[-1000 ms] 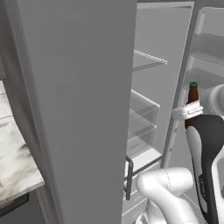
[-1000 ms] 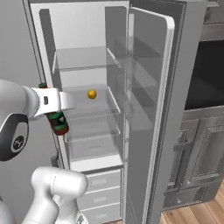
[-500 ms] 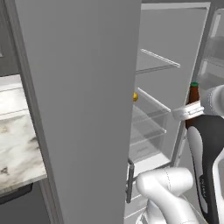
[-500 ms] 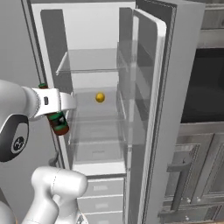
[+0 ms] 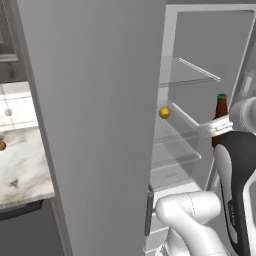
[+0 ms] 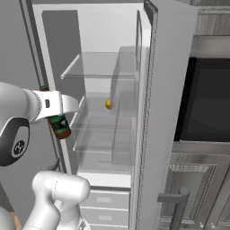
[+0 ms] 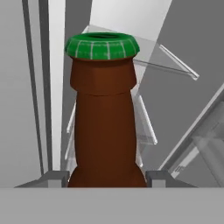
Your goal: Place the beer on the top shelf of the fridge to keep it out of children's reach, and place the lemon and apple on lower shelves for easy access.
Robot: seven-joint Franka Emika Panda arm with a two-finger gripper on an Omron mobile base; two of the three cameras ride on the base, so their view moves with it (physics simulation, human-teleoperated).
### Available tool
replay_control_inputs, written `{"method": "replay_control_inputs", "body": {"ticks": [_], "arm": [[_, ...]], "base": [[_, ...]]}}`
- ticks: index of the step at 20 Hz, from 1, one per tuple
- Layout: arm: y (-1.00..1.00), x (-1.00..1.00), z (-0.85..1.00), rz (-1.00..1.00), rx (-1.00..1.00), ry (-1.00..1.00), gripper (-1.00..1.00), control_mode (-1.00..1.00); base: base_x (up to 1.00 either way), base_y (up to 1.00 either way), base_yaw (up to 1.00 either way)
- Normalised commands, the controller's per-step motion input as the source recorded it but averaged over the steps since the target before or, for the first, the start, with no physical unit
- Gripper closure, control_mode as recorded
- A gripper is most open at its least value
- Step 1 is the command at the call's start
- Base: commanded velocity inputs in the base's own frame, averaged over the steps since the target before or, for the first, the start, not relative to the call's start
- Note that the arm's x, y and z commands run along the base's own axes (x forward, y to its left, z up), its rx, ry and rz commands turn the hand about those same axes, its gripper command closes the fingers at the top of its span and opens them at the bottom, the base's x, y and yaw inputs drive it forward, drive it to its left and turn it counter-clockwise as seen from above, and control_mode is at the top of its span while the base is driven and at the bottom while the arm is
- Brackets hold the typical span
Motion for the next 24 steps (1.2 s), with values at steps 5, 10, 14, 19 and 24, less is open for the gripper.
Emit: {"method": "replay_control_inputs", "body": {"ticks": [5,10,14,19,24], "arm": [[0.00,0.00,0.00,0.00,0.00,0.00,1.00,1.00],[0.00,0.00,0.00,0.00,0.00,0.00,1.00,1.00],[0.00,0.00,0.00,0.00,0.00,0.00,1.00,1.00],[0.00,0.00,0.00,0.00,0.00,0.00,1.00,1.00],[0.00,0.15,0.00,0.00,0.00,-0.08,1.00,-1.00]], "base": [[0.32,-0.31,0.28],[0.24,-0.40,0.26],[0.19,-0.36,0.23],[0.15,-0.13,0.13],[0.00,0.00,0.00]]}}
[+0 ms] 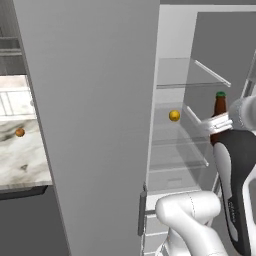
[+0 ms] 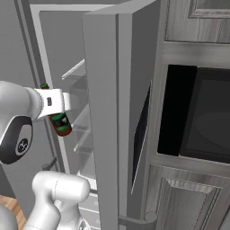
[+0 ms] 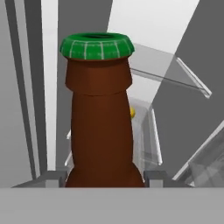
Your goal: Place the beer on the top shelf of the fridge to keep it out of children's reach, and place the lemon and apple on lower shelves for easy access.
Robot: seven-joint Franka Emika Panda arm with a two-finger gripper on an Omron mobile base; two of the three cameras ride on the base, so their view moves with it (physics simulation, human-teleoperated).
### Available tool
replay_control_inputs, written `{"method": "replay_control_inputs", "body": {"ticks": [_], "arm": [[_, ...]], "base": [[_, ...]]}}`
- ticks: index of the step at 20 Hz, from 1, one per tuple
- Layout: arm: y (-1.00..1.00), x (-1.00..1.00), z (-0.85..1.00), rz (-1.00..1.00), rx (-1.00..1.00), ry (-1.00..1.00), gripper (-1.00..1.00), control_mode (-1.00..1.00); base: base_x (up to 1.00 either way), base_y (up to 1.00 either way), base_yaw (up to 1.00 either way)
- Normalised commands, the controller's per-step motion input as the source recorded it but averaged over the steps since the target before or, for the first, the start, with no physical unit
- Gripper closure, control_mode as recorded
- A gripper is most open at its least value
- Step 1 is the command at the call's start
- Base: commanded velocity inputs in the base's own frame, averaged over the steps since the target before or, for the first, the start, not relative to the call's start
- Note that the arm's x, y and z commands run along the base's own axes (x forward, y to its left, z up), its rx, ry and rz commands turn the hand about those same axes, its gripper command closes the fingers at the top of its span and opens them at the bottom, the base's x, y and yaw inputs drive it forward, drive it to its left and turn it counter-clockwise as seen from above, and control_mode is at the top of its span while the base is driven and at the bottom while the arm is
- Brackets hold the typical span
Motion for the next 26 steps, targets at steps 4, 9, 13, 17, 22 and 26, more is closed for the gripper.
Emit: {"method": "replay_control_inputs", "body": {"ticks": [4,9,13,17,22,26], "arm": [[0.00,0.00,0.22,0.00,0.03,-0.30,1.00,-1.00],[0.00,0.03,0.68,-0.01,0.01,-0.22,1.00,-1.00],[0.00,0.00,0.71,-0.02,0.00,-0.07,1.00,-1.00],[0.00,0.01,0.36,-0.06,0.03,0.00,1.00,-1.00],[0.00,0.09,0.17,-0.03,0.10,0.00,1.00,-1.00],[-0.01,0.30,0.00,0.00,0.18,0.00,1.00,-1.00]], "base": [[0.00,0.00,0.00],[0.00,0.00,0.00],[0.00,0.00,0.00],[0.00,0.00,0.00],[0.00,0.00,0.00],[0.00,0.00,0.00]]}}
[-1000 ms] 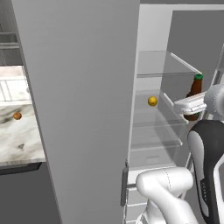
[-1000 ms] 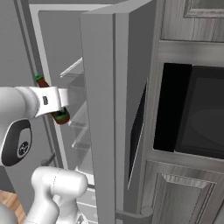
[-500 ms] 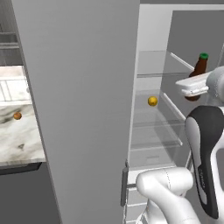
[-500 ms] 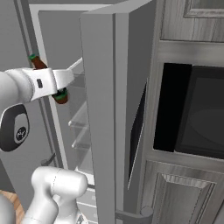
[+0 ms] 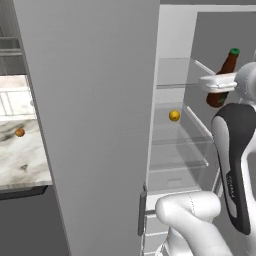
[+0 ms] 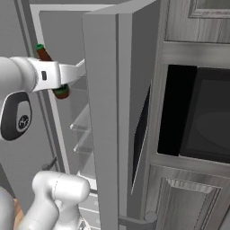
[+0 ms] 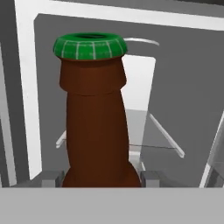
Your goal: Place the beer on the top shelf of the fridge to keep it out of children's reach, and place the lemon and apple on lower shelves for easy access.
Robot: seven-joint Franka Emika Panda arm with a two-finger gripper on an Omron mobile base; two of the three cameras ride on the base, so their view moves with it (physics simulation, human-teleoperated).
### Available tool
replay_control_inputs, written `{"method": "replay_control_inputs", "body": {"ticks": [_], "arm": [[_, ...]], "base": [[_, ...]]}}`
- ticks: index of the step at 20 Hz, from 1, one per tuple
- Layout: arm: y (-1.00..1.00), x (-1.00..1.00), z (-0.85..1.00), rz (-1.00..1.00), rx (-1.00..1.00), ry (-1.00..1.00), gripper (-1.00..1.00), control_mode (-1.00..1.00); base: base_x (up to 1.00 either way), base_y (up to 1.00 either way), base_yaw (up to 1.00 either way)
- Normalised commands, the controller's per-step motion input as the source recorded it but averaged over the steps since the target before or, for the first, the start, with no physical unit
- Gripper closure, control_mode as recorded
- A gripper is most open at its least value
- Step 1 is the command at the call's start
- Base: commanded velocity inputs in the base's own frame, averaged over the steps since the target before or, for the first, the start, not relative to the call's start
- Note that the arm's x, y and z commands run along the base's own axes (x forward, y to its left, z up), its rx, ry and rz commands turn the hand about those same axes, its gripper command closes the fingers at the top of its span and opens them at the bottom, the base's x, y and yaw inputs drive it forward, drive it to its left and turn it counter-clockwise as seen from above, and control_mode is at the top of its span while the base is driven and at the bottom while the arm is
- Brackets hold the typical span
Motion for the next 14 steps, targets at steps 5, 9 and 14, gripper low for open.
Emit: {"method": "replay_control_inputs", "body": {"ticks": [5,9,14], "arm": [[-0.08,0.43,0.00,-0.01,0.09,0.00,1.00,-1.00],[-0.08,0.54,0.00,0.00,0.00,0.00,1.00,-1.00],[-0.14,0.54,-0.01,0.00,0.00,0.00,1.00,-1.00]], "base": [[0.00,0.00,0.00],[0.00,0.00,0.00],[0.00,0.00,0.00]]}}
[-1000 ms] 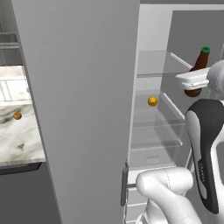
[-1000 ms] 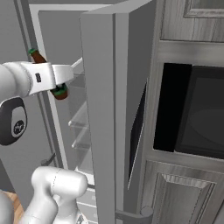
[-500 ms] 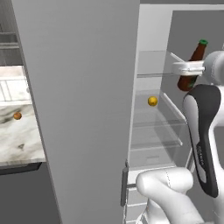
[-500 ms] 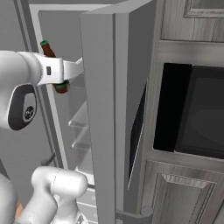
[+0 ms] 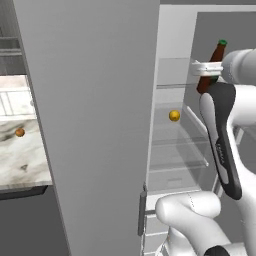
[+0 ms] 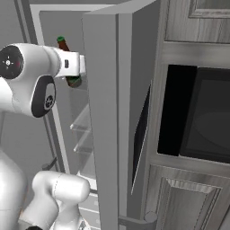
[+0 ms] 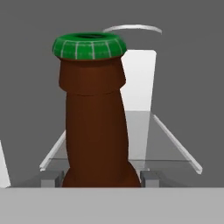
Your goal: Place the beer on the top shelf of the fridge to keep it out of children's reach, and place the lemon and apple on lower shelves for easy access.
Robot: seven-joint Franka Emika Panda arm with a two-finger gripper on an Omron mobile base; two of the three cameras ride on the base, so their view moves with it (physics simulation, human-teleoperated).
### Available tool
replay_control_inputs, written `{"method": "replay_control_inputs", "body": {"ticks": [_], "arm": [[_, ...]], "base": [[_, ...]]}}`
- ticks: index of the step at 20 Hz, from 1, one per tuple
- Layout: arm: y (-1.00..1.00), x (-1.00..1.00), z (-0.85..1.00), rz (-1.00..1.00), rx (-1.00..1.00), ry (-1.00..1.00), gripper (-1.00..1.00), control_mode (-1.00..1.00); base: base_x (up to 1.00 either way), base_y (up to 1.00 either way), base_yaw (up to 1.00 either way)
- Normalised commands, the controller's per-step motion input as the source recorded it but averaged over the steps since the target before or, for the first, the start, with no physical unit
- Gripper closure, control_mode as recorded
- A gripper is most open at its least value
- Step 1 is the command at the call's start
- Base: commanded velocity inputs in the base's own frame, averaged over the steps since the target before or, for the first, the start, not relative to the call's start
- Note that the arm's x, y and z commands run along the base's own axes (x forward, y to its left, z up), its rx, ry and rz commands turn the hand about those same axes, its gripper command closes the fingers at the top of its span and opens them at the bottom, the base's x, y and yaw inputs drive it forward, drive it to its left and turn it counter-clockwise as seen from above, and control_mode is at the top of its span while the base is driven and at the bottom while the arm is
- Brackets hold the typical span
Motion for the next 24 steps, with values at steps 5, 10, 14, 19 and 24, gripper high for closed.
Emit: {"method": "replay_control_inputs", "body": {"ticks": [5,10,14,19,24], "arm": [[-0.23,0.54,-0.08,0.00,0.00,0.00,1.00,-1.00],[-0.18,0.51,-0.02,0.00,0.00,0.00,1.00,-1.00],[-0.13,0.54,0.00,0.00,0.00,0.00,1.00,-1.00],[-0.13,0.59,-0.02,0.00,0.00,0.00,1.00,-1.00],[-0.13,0.57,-0.13,0.00,0.00,0.00,1.00,-1.00]], "base": [[0.00,0.00,0.00],[0.00,0.00,0.00],[0.00,0.00,0.00],[0.00,0.00,0.00],[0.00,0.00,0.00]]}}
